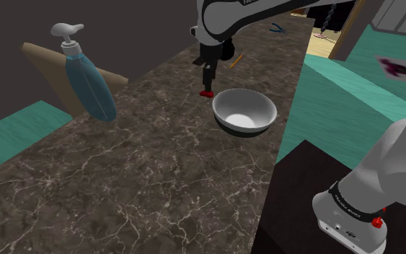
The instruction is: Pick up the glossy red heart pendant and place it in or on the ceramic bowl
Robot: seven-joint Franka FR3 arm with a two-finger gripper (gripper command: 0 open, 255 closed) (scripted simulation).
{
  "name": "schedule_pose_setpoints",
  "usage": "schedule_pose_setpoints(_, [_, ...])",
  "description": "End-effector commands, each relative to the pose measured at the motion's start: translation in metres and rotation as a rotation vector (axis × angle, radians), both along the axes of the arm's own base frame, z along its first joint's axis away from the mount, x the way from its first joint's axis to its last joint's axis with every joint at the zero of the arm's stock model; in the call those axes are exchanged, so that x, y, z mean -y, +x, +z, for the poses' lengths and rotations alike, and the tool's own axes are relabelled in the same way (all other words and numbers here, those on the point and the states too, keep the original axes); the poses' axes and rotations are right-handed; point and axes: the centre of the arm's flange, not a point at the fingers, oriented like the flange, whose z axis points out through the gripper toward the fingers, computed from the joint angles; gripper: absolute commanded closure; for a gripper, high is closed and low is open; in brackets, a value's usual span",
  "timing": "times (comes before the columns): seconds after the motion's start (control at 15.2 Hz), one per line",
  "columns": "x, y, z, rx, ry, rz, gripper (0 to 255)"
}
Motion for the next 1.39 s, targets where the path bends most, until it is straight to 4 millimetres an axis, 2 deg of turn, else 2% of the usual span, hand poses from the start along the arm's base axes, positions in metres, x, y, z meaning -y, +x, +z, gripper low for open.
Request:
schedule_pose_setpoints(0.0, [0.0, 0.0, 0.0, 0.0, 0.0, 0.0, 255])
schedule_pose_setpoints(0.59, [0.0, 0.0, 0.0, 0.0, 0.0, 0.0, 255])
schedule_pose_setpoints(0.66, [0.0, 0.0, 0.0, 0.0, 0.0, 0.0, 0])
schedule_pose_setpoints(0.73, [-0.004, -0.011, 0.006, 0.026, 0.01, -0.399, 0])
schedule_pose_setpoints(0.79, [-0.001, -0.005, 0.003, 0.006, 0.005, -0.05, 0])
schedule_pose_setpoints(0.86, [-0.001, -0.005, 0.003, 0.006, 0.005, -0.05, 0])
schedule_pose_setpoints(1.12, [0.014, -0.089, 0.014, 0.258, 0.256, -0.216, 0])
schedule_pose_setpoints(1.32, [0.011, -0.084, -0.001, 0.258, 0.256, -0.216, 0])
